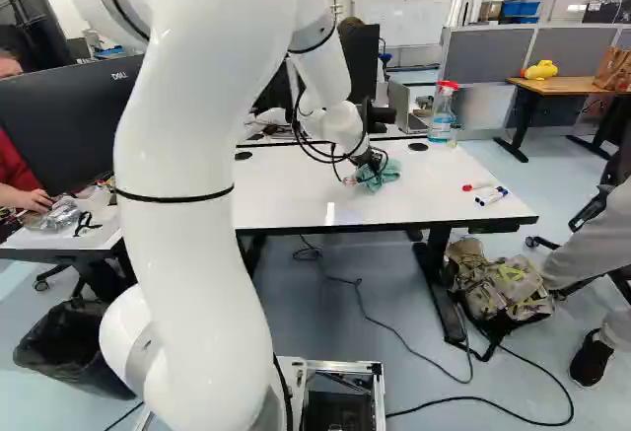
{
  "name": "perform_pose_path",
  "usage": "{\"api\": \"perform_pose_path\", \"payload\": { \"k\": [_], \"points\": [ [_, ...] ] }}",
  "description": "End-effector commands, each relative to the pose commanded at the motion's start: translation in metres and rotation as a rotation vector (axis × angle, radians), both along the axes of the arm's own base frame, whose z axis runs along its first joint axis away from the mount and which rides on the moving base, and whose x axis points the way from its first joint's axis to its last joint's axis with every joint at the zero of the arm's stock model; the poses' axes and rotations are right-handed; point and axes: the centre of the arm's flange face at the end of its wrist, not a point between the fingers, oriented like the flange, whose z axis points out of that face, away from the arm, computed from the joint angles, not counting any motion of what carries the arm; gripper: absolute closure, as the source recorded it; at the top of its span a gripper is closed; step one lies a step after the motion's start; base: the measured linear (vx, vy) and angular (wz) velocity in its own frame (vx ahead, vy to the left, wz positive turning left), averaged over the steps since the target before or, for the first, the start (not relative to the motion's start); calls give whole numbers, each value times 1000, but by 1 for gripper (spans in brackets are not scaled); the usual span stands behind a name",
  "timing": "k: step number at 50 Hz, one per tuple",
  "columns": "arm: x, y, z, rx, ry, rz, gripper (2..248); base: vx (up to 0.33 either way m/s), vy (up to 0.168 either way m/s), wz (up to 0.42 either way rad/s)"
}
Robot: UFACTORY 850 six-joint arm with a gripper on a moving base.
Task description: Clean the table with the green towel
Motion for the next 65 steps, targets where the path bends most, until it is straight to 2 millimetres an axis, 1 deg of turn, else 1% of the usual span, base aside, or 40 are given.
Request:
{"api": "perform_pose_path", "payload": {
  "k": [11,20,48,65],
  "points": [
    [-19,1,1,4,9,-11,195,0,0,0],
    [-28,-9,1,5,11,-34,195,0,0,0],
    [-23,-57,0,-1,-1,-108,195,0,0,0],
    [-5,-85,-2,-9,-18,-136,195,0,0,0]
  ]
}}
